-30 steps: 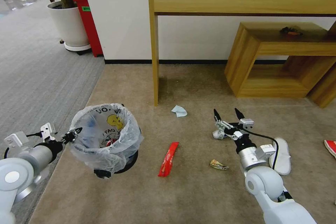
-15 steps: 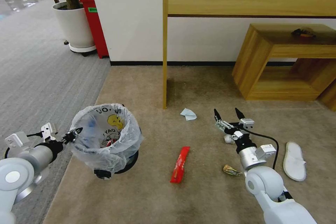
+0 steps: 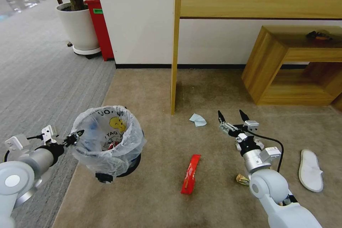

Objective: Pick up the trash bin and place the garbage on the floor into it.

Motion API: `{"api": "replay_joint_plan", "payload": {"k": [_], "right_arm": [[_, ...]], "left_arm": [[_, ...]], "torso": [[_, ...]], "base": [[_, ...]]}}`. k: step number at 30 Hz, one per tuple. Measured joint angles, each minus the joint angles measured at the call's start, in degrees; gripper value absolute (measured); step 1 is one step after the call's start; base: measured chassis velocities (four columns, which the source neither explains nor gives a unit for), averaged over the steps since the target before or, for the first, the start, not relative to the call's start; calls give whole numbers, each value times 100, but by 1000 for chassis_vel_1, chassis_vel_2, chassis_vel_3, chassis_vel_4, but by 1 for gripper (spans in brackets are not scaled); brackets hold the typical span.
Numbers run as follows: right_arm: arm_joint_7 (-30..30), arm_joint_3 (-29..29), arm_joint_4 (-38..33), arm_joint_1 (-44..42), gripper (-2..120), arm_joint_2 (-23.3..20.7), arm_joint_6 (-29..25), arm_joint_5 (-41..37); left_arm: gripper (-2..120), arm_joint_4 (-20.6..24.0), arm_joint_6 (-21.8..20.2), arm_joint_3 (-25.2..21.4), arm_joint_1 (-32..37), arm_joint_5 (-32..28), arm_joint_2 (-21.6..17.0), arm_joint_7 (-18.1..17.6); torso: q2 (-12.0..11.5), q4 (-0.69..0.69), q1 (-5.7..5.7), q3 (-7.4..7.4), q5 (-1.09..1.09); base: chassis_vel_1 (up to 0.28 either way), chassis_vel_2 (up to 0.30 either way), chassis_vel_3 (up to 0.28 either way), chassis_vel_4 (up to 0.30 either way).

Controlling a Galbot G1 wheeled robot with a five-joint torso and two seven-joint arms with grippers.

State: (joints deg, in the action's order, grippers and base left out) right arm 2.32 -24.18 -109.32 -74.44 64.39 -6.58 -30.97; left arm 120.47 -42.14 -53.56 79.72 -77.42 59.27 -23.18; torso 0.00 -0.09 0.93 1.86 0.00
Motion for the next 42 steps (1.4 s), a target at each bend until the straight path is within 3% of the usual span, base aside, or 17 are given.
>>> {"api": "replay_joint_plan", "payload": {"k": [26, 32, 42], "right_arm": [[109, 91, -23, -29, 100, -11, -48, 14], [297, 110, -99, -47, 100, -105, 422, 80], [435, 354, -229, -49, 100, -293, 1894, -105]], "left_arm": [[3, 53, 0, -8, 51, 17, 5, -4], [3, 55, 0, -7, 53, 16, 1, -6], [3, 30, 0, 18, 24, 26, 0, -10]], "torso": [[0, 1, 0, 0, 0], [0, 2, 0, 0, 0], [0, 1, 0, 0, 0]], "base": [[-34, 31, 35, -30], [0, 0, 0, 0], [0, 0, 0, 0]]}}
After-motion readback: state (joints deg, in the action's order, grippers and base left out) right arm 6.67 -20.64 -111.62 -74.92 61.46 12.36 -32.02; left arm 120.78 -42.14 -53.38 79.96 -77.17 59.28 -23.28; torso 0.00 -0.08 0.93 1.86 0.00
